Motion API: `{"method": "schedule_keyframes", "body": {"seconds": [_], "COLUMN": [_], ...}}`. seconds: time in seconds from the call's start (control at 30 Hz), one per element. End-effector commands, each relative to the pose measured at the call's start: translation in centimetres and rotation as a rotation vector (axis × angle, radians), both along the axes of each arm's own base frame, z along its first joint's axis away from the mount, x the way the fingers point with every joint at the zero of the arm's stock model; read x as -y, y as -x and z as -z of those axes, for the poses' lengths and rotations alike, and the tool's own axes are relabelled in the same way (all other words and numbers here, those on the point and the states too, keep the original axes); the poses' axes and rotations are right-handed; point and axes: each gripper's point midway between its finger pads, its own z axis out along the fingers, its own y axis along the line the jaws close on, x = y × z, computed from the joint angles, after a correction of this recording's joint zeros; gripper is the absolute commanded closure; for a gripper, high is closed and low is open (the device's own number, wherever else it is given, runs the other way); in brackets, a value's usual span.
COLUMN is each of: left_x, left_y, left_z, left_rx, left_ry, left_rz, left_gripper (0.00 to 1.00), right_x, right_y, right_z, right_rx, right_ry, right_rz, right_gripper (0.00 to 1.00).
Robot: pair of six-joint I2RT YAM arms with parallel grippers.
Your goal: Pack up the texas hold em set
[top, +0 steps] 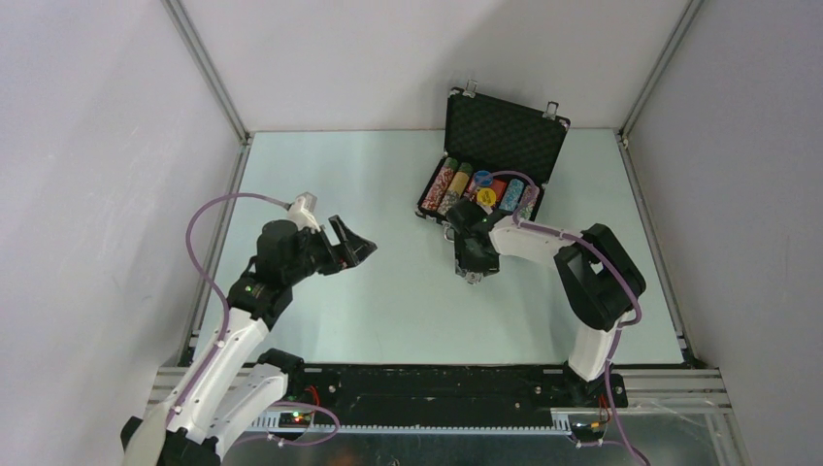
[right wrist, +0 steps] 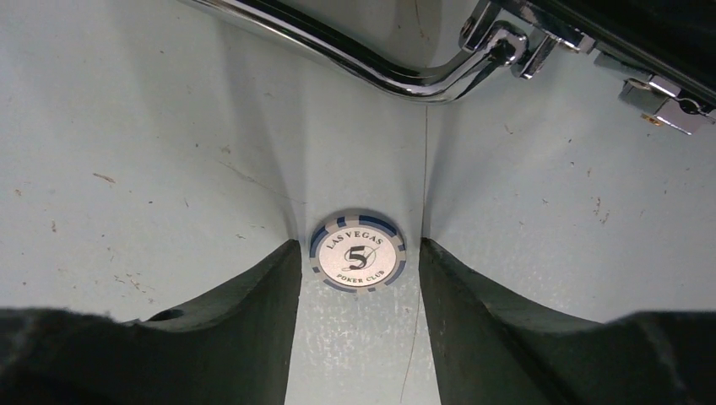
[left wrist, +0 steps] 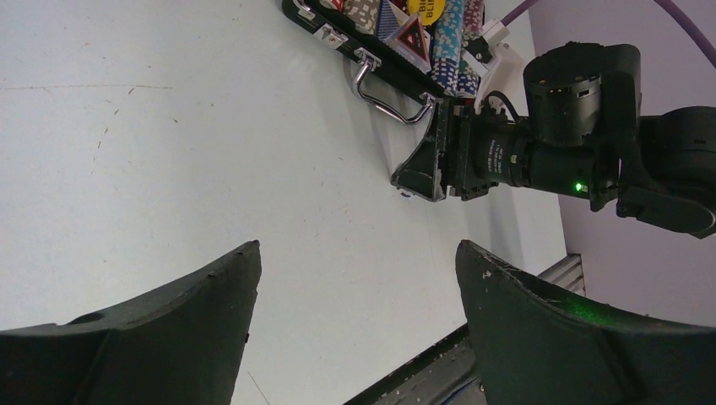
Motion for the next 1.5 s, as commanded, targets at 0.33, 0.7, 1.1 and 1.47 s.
{"method": "schedule_keyframes", "body": {"seconds": [0.33, 0.7, 1.1, 1.47], "left_x": [0.0, 0.6, 2.1, 3.7], "left_y": [0.1, -0.7, -1.3, -2.0], "left_z": [-0.4, 1.2, 2.2, 3.0], "left_rx": [0.027, -0.030, -0.064, -0.118], "left_ry": [0.024, 0.051, 0.127, 0.203], "left_rz": [-0.001, -0.003, 0.031, 0.077], "left_gripper": [0.10, 0.10, 0.10, 0.11], "right_x": [1.0, -0.2, -1.2, -2.3], "right_y": [1.7, 0.9, 0.5, -0.5], "right_z": [2.2, -0.7, -3.7, -6.0], "right_rx": [-0.054, 0.021, 0.071, 0.123], "right_ry": [0.067, -0.005, -0.085, -0.123], "right_rz": [-0.016, -0.069, -0.110, -0.168], "right_gripper": [0.50, 0.56, 0.55, 0.55]}}
